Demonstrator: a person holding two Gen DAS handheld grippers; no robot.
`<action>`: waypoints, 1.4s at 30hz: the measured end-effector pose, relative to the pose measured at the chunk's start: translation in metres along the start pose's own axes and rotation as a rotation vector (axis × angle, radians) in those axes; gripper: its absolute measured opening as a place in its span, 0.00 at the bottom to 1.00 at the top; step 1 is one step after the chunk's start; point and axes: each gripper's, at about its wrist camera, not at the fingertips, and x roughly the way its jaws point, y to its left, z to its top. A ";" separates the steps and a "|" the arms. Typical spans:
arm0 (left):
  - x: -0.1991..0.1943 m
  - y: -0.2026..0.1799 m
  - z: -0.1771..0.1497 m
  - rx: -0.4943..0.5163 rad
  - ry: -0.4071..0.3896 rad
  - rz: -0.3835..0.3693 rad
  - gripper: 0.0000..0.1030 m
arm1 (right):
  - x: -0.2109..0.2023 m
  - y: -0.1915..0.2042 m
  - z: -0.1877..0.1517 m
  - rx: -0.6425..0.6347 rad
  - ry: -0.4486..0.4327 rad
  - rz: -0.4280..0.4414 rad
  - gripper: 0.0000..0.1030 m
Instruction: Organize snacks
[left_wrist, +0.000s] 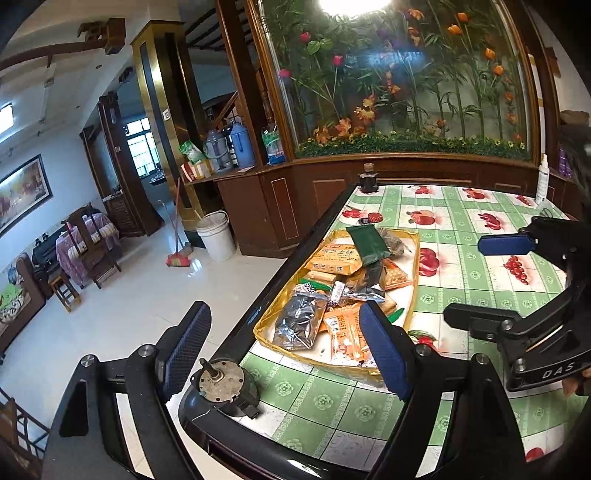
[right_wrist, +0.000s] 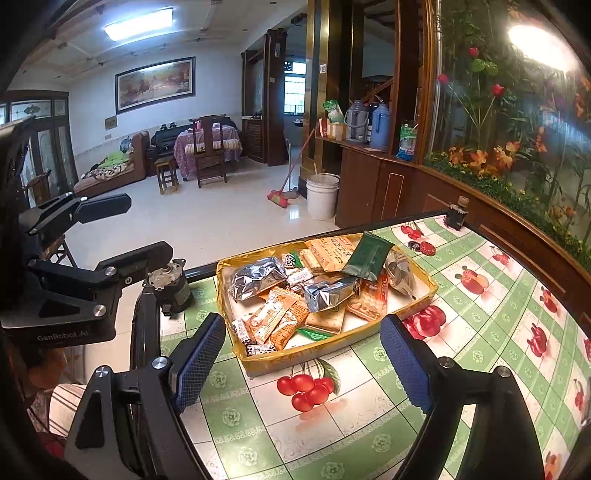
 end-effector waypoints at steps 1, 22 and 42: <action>-0.001 0.002 0.000 -0.008 0.002 -0.013 0.81 | 0.000 0.001 0.000 -0.005 0.002 0.001 0.84; -0.007 0.020 0.003 -0.095 0.006 -0.068 0.81 | 0.005 0.011 0.000 -0.040 0.009 0.007 0.84; -0.013 0.022 0.007 -0.102 -0.010 -0.066 0.81 | 0.014 0.017 0.004 -0.076 0.025 0.040 0.84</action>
